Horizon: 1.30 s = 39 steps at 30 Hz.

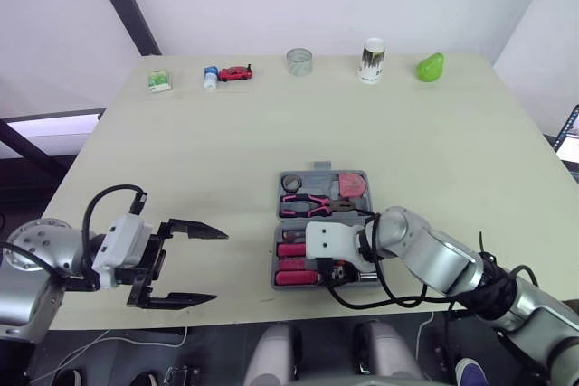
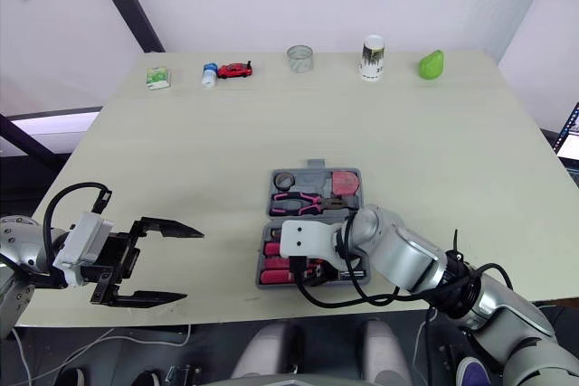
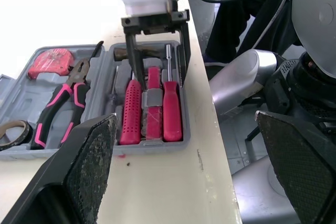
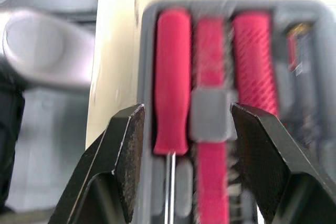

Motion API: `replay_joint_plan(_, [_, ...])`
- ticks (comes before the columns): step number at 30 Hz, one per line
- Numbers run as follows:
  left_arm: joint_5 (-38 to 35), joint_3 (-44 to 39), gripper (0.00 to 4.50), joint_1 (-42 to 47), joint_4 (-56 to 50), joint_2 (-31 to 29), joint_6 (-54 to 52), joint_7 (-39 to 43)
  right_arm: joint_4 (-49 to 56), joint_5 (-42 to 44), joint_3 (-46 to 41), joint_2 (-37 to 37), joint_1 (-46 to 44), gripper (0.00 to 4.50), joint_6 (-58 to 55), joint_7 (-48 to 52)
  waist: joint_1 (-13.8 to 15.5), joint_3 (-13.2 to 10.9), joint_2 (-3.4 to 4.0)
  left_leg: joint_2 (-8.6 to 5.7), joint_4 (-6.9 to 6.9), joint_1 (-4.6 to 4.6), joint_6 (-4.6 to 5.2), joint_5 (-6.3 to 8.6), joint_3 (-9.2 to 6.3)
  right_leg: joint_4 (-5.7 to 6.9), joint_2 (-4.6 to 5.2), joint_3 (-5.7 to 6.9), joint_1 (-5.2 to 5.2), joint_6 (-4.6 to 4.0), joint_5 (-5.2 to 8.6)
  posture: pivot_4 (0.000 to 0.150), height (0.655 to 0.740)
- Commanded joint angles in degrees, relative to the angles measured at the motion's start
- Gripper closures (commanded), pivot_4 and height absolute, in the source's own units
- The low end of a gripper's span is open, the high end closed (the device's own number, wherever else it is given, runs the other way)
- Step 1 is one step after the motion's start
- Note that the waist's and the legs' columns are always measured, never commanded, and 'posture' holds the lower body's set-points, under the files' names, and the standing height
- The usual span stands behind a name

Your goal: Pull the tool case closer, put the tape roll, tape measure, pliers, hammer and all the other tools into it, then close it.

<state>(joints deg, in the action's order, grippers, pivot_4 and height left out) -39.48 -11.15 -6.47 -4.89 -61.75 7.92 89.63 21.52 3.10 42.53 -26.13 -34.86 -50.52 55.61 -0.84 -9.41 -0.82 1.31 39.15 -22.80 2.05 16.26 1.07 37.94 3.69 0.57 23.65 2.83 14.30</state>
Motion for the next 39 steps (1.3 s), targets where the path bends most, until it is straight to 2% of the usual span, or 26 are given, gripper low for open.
replay_joint_plan(1, [-0.2,-1.0,0.0,0.6,0.1,0.0,0.2,2.9,-0.1,5.7,-7.7,1.9,5.0,2.05,12.2,1.1,0.1,0.0,0.0,0.0,0.0,0.0,0.0,0.0,0.0,0.0,0.0,0.0,0.0,0.0,0.0,0.15,0.74])
replay_joint_plan(3, [-0.2,-0.9,0.0,0.9,0.2,0.1,0.1,2.9,-1.2,7.1,-9.7,0.7,7.7,2.61,17.4,2.7,0.2,0.0,-0.01,-0.01,-0.01,-0.01,0.0,0.0,-0.02,-0.02,0.01,0.02,-0.03,0.0,0.0,0.15,0.74])
replay_joint_plan(4, [-0.2,-0.8,0.0,1.1,0.3,0.1,0.1,2.9,-2.2,6.9,-10.1,0.4,8.6,3.1,19.0,2.8,0.2,0.0,-0.01,0.0,-0.01,-0.01,0.0,0.0,-0.01,-0.02,0.01,0.02,-0.02,0.01,0.0,0.15,0.74])
replay_joint_plan(5, [-0.2,-0.7,0.0,1.2,0.4,0.2,0.1,2.9,-3.4,6.8,-10.6,0.4,9.4,3.3,20.9,2.7,0.2,0.0,-0.01,0.0,-0.01,-0.01,0.0,0.0,-0.01,-0.02,0.03,0.01,-0.03,0.01,-0.01,0.15,0.74])
replay_joint_plan(7, [-0.1,-0.6,0.0,1.4,0.4,0.3,0.1,2.9,-5.2,6.6,-11.1,0.4,10.4,4.28,24.1,2.9,0.1,0.0,-0.01,-0.02,0.0,0.0,0.0,0.0,0.02,-0.02,0.03,-0.01,-0.03,0.02,-0.01,0.15,0.74])
replay_joint_plan(8, [-0.1,-0.4,0.0,1.6,0.5,0.4,0.1,2.9,-6.6,6.3,-11.0,0.6,10.9,4.4,25.8,3.1,0.1,0.0,-0.01,-0.01,0.0,0.0,0.0,0.0,0.02,0.0,0.03,-0.01,-0.02,0.01,-0.01,0.15,0.74])
replay_joint_plan(22, [0.1,0.2,0.0,3.2,0.8,0.5,-0.6,2.9,-18.9,2.1,-8.8,2.1,14.6,4.4,35.3,4.6,0.1,0.0,-0.01,0.0,-0.01,0.03,0.0,0.0,0.03,0.01,-0.02,-0.02,-0.02,0.0,0.0,0.15,0.74])
replay_joint_plan(28, [0.3,-0.1,0.0,3.1,0.6,0.9,-1.0,2.9,-23.3,-2.8,-7.8,1.2,15.2,4.4,37.6,3.0,0.1,0.0,-0.01,0.0,-0.01,0.04,0.0,0.0,0.02,0.01,-0.03,-0.02,-0.02,0.0,0.0,0.15,0.74])
replay_joint_plan(35, [-0.7,-0.6,0.0,3.2,-1.2,3.8,-7.2,-1.9,-15.9,5.0,-15.0,3.0,17.2,4.4,35.4,3.2,0.2,0.0,-0.01,0.0,-0.01,0.05,0.0,0.0,0.03,0.01,-0.03,-0.03,-0.04,0.0,0.0,0.15,0.74])
replay_joint_plan(39, [2.3,0.3,0.0,5.2,4.1,7.8,-10.2,-6.8,-12.2,12.5,-25.7,1.6,18.9,4.4,35.1,1.8,0.3,0.0,0.0,0.0,0.01,0.04,0.0,0.0,0.01,0.03,0.0,-0.03,-0.06,0.02,-0.01,0.15,0.74])
